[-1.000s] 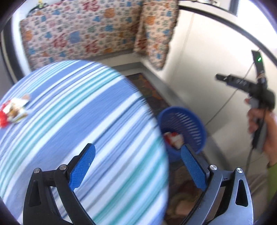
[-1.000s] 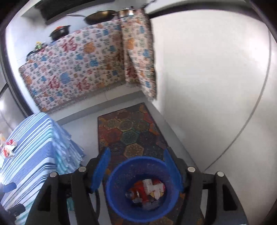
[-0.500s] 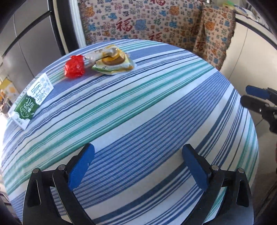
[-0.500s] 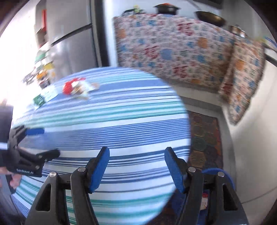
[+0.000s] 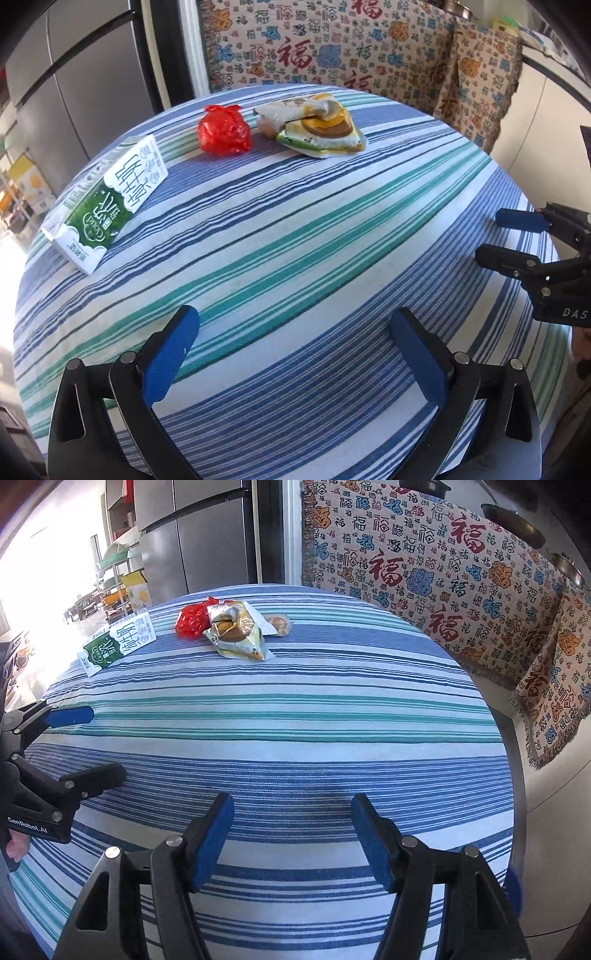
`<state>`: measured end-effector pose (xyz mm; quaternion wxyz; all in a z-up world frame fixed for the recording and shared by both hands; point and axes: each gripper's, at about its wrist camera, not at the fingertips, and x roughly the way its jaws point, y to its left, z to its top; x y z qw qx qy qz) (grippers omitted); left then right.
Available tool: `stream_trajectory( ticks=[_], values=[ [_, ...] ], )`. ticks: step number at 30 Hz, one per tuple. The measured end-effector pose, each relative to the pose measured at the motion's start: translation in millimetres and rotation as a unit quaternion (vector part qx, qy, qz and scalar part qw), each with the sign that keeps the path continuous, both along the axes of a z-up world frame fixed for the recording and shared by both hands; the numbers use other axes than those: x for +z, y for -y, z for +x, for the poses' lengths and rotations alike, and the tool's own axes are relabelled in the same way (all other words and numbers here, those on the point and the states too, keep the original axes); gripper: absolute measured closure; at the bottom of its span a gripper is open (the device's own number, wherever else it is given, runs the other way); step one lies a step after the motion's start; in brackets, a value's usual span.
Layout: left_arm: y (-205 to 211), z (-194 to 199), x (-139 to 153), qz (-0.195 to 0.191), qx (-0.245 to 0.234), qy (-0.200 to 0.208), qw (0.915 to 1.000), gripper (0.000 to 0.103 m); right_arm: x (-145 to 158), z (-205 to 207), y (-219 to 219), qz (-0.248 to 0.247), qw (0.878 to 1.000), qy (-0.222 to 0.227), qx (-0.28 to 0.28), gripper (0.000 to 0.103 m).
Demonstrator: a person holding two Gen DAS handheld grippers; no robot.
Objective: Collect trash
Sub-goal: 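Move both open grippers back over the table, then grasp the green-and-white milk carton with the left gripper and lift it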
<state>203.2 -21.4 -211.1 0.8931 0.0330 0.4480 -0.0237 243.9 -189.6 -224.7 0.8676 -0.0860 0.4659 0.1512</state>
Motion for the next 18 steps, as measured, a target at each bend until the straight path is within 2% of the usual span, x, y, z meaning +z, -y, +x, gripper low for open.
stream_trajectory(
  ticks=[10,18],
  values=[
    [-29.5,-4.9,0.8,0.001,-0.005,0.000,1.0000,0.000,-3.2,8.1,-6.3,0.002,1.000,0.008,-0.008,0.028],
    [-116.8,-8.6,4.6,0.000,0.075,0.000,0.9972,0.000,-3.8,11.8,-5.6,0.003,1.000,0.006,-0.007,0.024]
  ],
)
